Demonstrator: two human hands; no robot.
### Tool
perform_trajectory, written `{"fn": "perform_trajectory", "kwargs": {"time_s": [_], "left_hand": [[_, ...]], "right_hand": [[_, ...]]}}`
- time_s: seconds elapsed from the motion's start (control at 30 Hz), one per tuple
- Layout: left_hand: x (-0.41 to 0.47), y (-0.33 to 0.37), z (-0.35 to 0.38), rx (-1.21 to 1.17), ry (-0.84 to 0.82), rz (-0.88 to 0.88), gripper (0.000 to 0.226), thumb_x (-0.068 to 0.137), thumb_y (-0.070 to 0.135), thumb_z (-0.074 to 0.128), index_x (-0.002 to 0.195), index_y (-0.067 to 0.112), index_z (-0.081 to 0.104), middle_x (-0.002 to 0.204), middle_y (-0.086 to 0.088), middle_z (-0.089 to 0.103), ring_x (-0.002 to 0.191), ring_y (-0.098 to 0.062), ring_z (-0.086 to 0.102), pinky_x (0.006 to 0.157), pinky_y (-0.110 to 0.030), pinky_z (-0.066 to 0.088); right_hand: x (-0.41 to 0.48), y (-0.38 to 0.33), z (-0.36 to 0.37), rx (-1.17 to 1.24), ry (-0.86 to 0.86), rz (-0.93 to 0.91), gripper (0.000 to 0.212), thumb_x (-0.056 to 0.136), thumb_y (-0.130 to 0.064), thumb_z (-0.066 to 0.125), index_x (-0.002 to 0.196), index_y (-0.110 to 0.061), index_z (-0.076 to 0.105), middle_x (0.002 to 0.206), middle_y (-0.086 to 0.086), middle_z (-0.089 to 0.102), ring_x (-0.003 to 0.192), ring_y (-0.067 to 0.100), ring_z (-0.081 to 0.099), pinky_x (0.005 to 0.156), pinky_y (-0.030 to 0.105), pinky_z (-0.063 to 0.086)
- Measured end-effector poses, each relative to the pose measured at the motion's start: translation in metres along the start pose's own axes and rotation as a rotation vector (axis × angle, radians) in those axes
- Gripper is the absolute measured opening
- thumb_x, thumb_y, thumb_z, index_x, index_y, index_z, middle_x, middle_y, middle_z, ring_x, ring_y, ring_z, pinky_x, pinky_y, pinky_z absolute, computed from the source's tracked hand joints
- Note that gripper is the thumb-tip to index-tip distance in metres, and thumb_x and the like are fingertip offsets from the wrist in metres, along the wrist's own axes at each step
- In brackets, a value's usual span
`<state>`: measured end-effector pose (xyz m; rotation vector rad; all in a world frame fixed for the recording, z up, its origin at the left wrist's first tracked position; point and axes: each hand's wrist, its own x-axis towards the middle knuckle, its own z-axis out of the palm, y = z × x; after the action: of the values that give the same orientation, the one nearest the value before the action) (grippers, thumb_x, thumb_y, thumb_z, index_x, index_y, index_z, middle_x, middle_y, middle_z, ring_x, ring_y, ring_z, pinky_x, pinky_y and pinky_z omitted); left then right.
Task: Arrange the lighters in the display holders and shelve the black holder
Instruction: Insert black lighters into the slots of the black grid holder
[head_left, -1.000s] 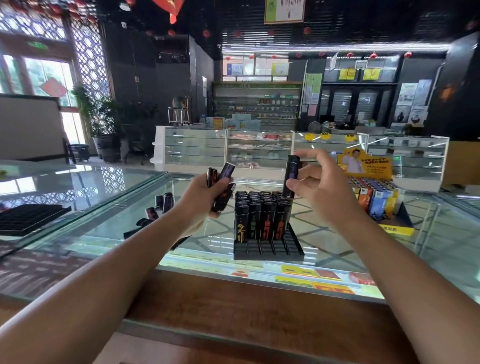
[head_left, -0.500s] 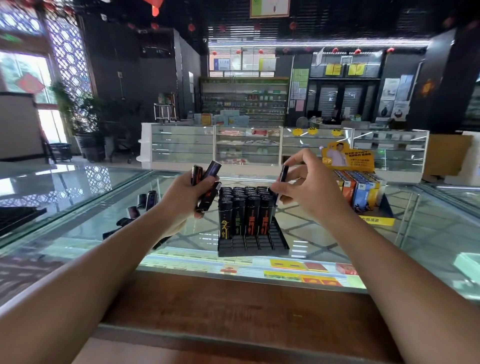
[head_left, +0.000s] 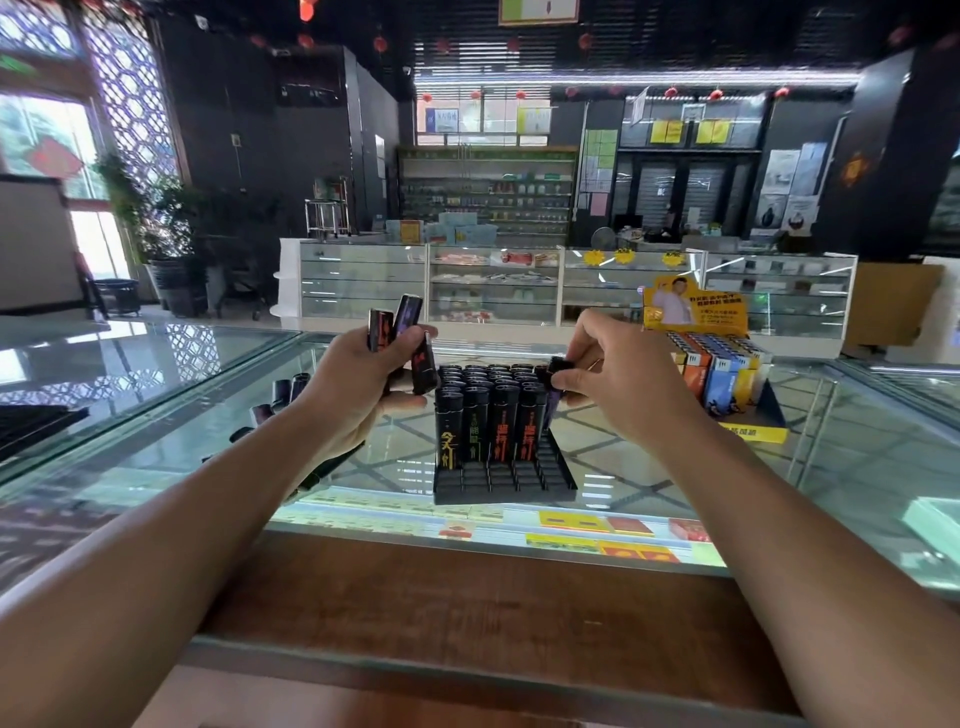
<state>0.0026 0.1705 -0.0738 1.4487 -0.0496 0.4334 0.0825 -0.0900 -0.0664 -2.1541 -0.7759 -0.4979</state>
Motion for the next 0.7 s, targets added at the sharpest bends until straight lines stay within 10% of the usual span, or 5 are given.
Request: {"fn": "perform_trajectory", "kwargs": {"time_s": [0.17,0.4,0.57,0.7], "left_hand": [[-0.002,0.002,0.002,-0.054,-0.045,0.016,0.022,0.105,0.013,0.057,0.120,0.003,0.068,0.080,-0.006,0.071,0.075,-0.021,0.076,0.053,-0.025,0.061],[-0.003,0.005,0.000,0.025,-0.009,0.098,0.016,0.098,0.020,0.066,0.101,0.005,0.062,0.075,-0.004,0.066,0.051,-0.008,0.050,0.035,-0.016,0.033],[-0.006,0.007,0.004,0.043,-0.040,0.134,0.017,0.093,0.020,0.072,0.093,0.007,0.062,0.057,0.000,0.040,0.041,-0.008,0.032,0.033,-0.017,0.031],[-0.007,0.006,0.006,0.075,-0.053,0.159,0.017,0.089,0.020,0.077,0.089,0.007,0.066,0.057,-0.002,0.041,0.042,-0.010,0.033,0.033,-0.018,0.031]], "right_hand": [[-0.002,-0.006,0.000,-0.151,-0.084,-0.046,0.024,0.085,-0.022,0.087,0.085,-0.024,0.063,0.081,-0.011,0.072,0.074,0.005,0.067,0.067,0.030,0.051],[-0.005,-0.013,0.001,-0.277,0.064,-0.166,0.009,0.102,-0.034,0.064,0.107,-0.028,0.068,0.093,-0.017,0.069,0.082,0.003,0.066,0.076,0.040,0.060],[-0.014,-0.042,0.007,0.148,0.054,-0.170,0.020,0.097,-0.034,0.073,0.114,-0.024,0.068,0.095,-0.014,0.071,0.088,0.001,0.067,0.077,0.018,0.054],[-0.018,-0.056,0.019,0.344,0.054,-0.128,0.018,0.091,-0.022,0.082,0.106,-0.022,0.072,0.091,-0.009,0.074,0.085,0.008,0.070,0.083,0.030,0.060]]}}
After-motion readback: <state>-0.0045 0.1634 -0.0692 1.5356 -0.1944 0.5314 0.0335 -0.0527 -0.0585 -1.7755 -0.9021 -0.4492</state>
